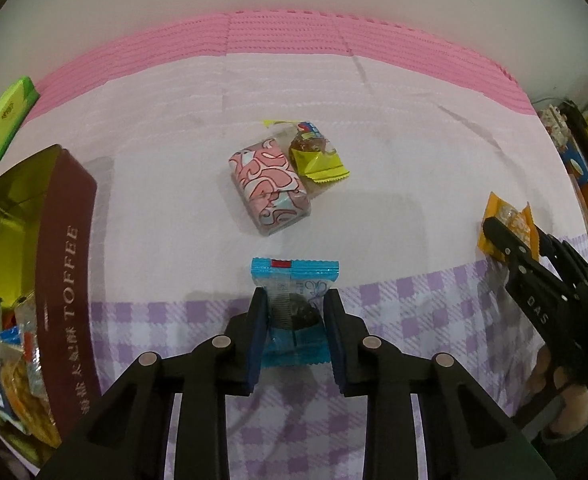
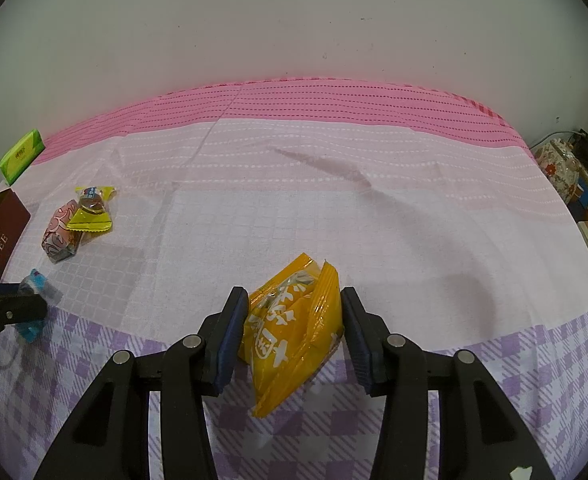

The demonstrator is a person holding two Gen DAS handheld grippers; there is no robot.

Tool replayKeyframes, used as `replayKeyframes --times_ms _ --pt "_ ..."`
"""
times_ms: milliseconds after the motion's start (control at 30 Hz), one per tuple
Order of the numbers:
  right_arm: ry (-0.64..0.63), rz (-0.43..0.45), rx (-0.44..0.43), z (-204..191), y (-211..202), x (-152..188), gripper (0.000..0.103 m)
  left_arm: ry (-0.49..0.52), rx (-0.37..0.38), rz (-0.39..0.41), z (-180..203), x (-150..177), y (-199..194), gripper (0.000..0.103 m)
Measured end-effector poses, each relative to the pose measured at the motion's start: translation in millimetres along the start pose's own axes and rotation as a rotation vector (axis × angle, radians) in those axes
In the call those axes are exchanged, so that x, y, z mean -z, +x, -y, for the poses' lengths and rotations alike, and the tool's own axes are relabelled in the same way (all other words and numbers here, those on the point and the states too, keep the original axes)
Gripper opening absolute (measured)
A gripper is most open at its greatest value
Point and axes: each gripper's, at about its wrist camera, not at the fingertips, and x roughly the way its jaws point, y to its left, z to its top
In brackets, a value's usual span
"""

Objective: Organize snacks
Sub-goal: 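Grasp the blue-wrapped candy with the left tool while the right tool holds the yellow packet, then carry the blue-wrapped candy over the tin with the left tool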

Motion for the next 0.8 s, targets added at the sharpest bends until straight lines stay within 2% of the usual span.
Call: replayKeyframes --times_ms 233,467,800 --pt "0.0 0.0 0.001 0 0 0 0.044 -0.01 -0.002 0.013 -13 7 -18 0.029" --pt "0.0 0.0 0.001 0 0 0 0.044 -0.022 -0.015 0.072 -29 6 -46 0.029" --pt "-0.001 0.0 0.002 -1 0 0 0.045 -0.124 -0.108 0.128 -90 -7 -67 0.029"
